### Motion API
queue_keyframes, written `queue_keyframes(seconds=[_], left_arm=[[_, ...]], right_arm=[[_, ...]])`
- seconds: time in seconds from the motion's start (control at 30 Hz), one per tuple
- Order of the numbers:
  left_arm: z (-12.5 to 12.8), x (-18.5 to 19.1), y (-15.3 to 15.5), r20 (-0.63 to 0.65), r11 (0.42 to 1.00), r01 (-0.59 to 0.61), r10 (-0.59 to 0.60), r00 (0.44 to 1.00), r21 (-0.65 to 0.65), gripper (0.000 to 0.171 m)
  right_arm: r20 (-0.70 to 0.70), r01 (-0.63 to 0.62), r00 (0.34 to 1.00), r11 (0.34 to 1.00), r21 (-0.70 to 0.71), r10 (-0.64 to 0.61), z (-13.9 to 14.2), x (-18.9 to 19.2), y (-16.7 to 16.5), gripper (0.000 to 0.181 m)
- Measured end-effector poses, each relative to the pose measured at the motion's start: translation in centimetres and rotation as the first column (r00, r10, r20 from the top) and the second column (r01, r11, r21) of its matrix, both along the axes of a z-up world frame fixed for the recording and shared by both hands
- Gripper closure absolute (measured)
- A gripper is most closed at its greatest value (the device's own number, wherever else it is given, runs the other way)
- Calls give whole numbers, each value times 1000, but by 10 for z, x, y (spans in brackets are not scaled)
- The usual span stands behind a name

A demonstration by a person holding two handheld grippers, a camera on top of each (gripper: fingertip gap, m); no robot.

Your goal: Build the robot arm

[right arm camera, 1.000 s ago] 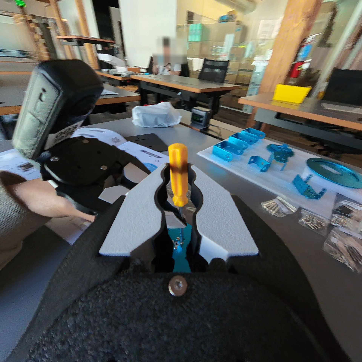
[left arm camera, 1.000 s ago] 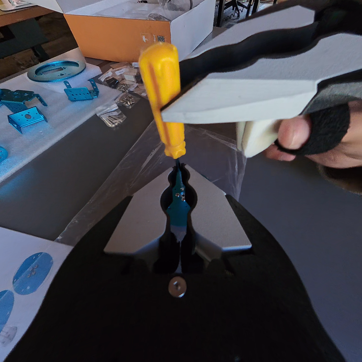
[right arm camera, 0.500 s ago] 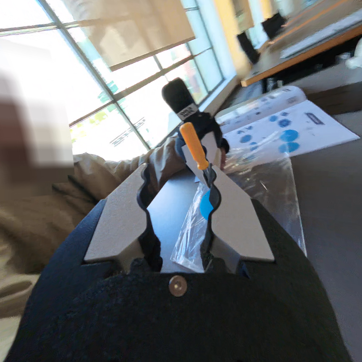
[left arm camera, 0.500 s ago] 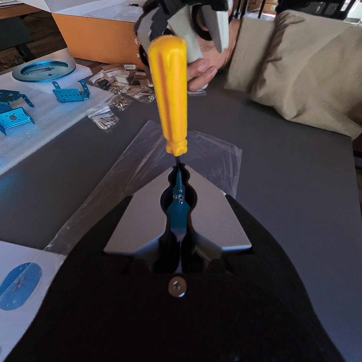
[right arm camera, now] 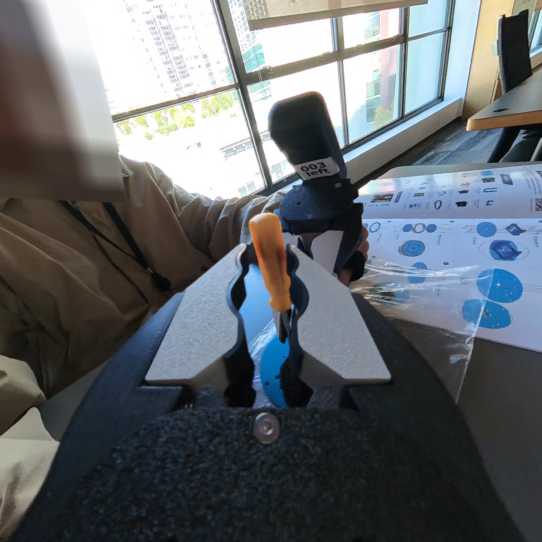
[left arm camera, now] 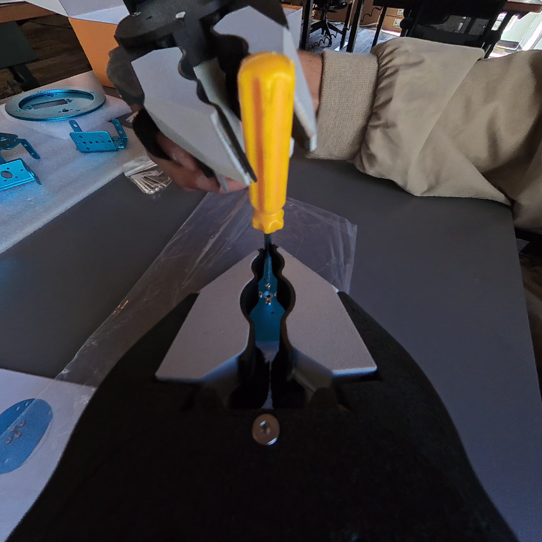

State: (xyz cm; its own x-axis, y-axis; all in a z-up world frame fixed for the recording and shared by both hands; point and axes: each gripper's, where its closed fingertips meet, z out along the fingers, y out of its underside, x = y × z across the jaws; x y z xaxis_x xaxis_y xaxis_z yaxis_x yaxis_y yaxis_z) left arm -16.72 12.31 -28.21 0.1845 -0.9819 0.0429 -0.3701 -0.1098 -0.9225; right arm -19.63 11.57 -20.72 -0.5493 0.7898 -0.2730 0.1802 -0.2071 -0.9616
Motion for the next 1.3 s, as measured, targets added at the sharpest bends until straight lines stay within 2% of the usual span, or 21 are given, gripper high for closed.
queue_keyframes(seconds=[0.13,0.2,0.23,0.33,0.47,0.67,0.97,1.17,1.3], left_arm=[[-1,-2,1,-14,1000,-11,11,1000,5,166],[-13,-10,7,-99,999,-48,50,994,22,131],[-21,-14,9,-146,998,-63,66,987,26,127],[-34,-15,-3,-217,1000,-20,16,976,-16,127],[-45,-17,-3,-283,1000,-26,21,959,-16,127],[-45,-18,-1,-284,999,-44,34,958,-28,144],[-45,-17,-2,-284,999,-41,34,958,-17,145],[-45,-17,-1,-283,999,-44,37,958,-17,145],[-45,-16,-1,-283,999,-45,38,958,-17,145]], right_arm=[[-23,45,999,997,57,-44,-1,-2,4,164],[-40,62,997,995,75,-60,-1,-1,5,164],[-42,63,997,995,78,-60,-1,1,4,164],[-49,70,997,995,76,-66,-1,3,3,164],[-59,68,996,995,75,-64,-1,3,0,164],[-77,98,993,991,86,-92,0,5,1,164],[-81,245,969,953,180,-234,-1,10,-1,164],[-86,432,902,870,237,-424,-2,6,5,164],[-77,567,817,772,286,-572,-3,6,11,164]])
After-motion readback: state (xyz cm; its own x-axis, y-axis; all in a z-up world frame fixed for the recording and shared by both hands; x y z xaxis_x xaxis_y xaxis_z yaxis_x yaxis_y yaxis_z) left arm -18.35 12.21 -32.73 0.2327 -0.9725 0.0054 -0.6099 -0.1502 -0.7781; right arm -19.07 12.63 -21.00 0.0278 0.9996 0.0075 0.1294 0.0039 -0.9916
